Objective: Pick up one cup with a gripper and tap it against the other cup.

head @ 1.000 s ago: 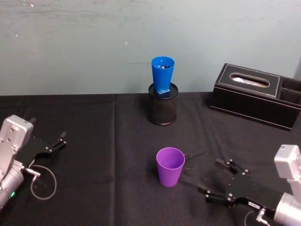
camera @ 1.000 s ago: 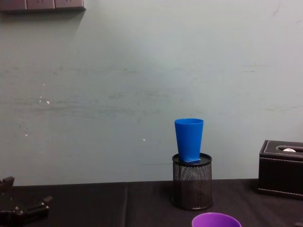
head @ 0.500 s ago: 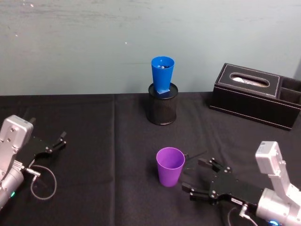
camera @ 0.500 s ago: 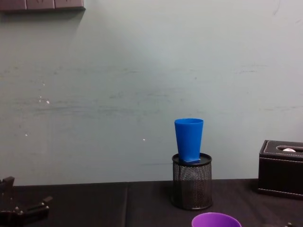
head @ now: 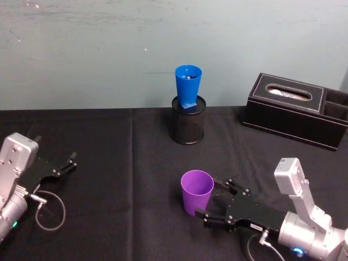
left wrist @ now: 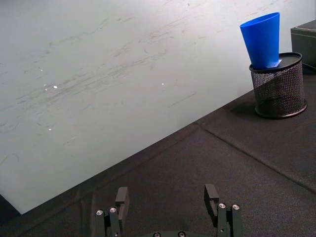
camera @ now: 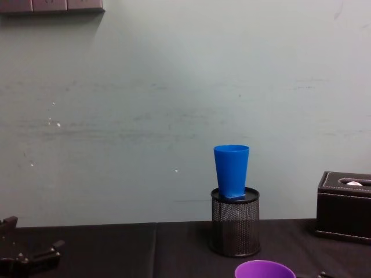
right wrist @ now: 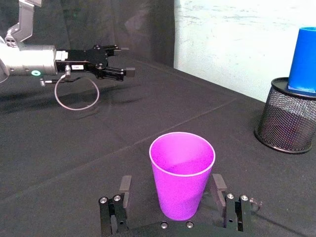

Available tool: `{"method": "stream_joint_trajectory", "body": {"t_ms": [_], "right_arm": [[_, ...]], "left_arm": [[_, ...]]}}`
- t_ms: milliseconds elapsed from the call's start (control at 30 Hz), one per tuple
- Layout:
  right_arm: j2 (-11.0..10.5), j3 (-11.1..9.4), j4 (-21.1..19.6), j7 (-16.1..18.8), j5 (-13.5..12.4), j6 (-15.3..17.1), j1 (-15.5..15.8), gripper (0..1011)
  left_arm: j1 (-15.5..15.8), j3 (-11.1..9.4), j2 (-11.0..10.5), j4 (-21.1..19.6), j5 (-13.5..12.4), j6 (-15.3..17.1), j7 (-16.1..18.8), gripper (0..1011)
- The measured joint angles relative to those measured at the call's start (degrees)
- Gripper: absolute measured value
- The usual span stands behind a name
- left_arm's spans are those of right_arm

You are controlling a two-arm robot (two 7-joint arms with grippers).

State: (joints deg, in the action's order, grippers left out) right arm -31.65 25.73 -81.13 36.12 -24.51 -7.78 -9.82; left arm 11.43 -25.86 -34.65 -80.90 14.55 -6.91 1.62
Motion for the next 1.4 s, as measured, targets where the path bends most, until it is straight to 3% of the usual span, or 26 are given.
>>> {"method": "stream_joint_trajectory", "body": {"t_ms": [767, 1400], "right_arm": [[4.5, 1.0, 5.6, 0.7, 0.5, 0.5, -4.6, 1002], [5.3, 1.4, 7.1, 0.7, 1.3, -0.3, -5.8, 1002]], "left_arm": [[0.0, 0.0, 0.0, 0.0, 0.0, 0.0, 0.0, 1000], [0.0, 0.0, 0.0, 0.0, 0.0, 0.0, 0.0, 1000]]}}
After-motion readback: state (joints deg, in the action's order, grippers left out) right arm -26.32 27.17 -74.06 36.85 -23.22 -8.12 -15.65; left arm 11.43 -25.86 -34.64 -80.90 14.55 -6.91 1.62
